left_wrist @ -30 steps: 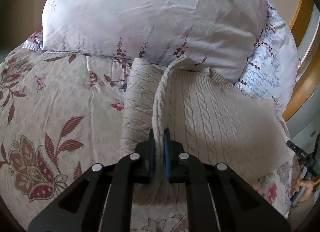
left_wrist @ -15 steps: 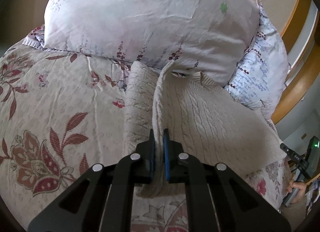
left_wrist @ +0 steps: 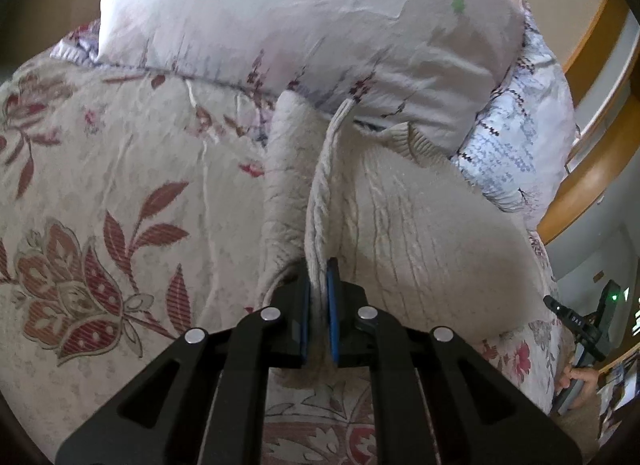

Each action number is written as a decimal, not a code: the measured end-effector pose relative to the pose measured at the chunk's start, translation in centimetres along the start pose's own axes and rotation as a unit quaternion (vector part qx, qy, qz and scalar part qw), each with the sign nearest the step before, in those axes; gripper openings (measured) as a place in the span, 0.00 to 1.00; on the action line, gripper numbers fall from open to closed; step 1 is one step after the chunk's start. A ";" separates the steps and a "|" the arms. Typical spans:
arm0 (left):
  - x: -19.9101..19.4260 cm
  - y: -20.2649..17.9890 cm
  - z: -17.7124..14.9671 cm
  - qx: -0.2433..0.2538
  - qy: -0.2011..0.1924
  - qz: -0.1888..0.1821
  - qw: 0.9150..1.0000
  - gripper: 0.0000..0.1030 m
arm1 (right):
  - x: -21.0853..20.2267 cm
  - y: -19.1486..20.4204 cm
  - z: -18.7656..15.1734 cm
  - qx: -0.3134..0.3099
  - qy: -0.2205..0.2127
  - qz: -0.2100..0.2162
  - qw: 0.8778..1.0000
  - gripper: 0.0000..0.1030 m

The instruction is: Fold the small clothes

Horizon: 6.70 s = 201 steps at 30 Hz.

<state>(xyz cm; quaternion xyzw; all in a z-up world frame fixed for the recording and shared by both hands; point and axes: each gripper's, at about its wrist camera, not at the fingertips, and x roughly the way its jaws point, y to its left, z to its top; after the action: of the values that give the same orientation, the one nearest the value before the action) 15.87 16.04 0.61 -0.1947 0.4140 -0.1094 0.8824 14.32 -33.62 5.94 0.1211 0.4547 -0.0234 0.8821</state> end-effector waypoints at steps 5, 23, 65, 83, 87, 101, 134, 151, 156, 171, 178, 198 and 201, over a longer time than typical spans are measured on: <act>0.2 0.1 0.0 -0.006 0.002 -0.001 1.000 0.11 | 0.3 0.4 0.3 -0.007 0.007 -0.014 1.000 0.09; 0.3 1.8 3.4 -0.109 -0.011 -0.032 0.993 0.72 | 2.3 11.8 3.2 -0.123 0.007 0.040 0.992 0.61; 4.0 -2.5 5.9 -0.149 0.011 -0.098 0.984 0.18 | 6.3 9.7 3.3 0.037 0.002 0.264 0.964 0.96; 10.0 -19.7 5.2 -0.092 0.058 -0.247 0.963 0.17 | 5.3 6.4 3.9 0.088 -0.039 0.271 0.958 0.96; 12.4 -20.8 4.1 -0.092 0.071 -0.236 0.965 0.17 | 5.5 5.6 3.9 0.105 -0.039 0.279 0.954 0.96; 6.6 -18.3 3.8 -0.022 0.015 -0.215 0.976 0.77 | 5.5 5.6 4.0 0.099 -0.008 0.316 0.944 0.96; 10.6 -13.9 1.9 -0.011 0.054 -0.165 0.985 0.87 | 4.1 11.6 7.7 -0.050 0.029 0.142 0.988 0.18; 10.3 -16.0 1.2 0.037 0.059 -0.193 0.979 0.87 | 3.0 5.0 7.3 -0.101 0.010 -0.030 0.994 0.18; 10.3 -17.2 0.7 0.066 0.058 -0.207 0.974 0.87 | 1.4 5.7 7.9 -0.122 -0.028 -0.037 0.992 0.18; 10.7 -17.7 -0.3 0.044 0.085 -0.229 0.969 0.87 | 0.6 -1.0 4.8 0.004 0.033 0.056 0.998 0.44; 10.6 -20.1 -1.3 0.075 0.095 -0.197 0.973 0.87 | 0.2 -1.0 3.5 -0.004 0.020 0.077 0.997 0.17; 11.9 -22.6 -2.4 0.084 0.120 -0.177 0.973 0.86 | -0.5 -4.1 6.3 0.067 -0.004 0.062 0.996 0.67; 13.0 -22.5 -1.7 0.069 0.126 -0.170 0.975 0.86 | 1.0 -4.9 8.5 0.104 0.005 0.087 0.991 0.71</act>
<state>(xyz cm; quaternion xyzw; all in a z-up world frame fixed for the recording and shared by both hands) 22.06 -9.31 0.43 -0.1859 0.4743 -0.3102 0.8027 20.96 -40.34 8.88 0.2509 0.4417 0.0069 0.8613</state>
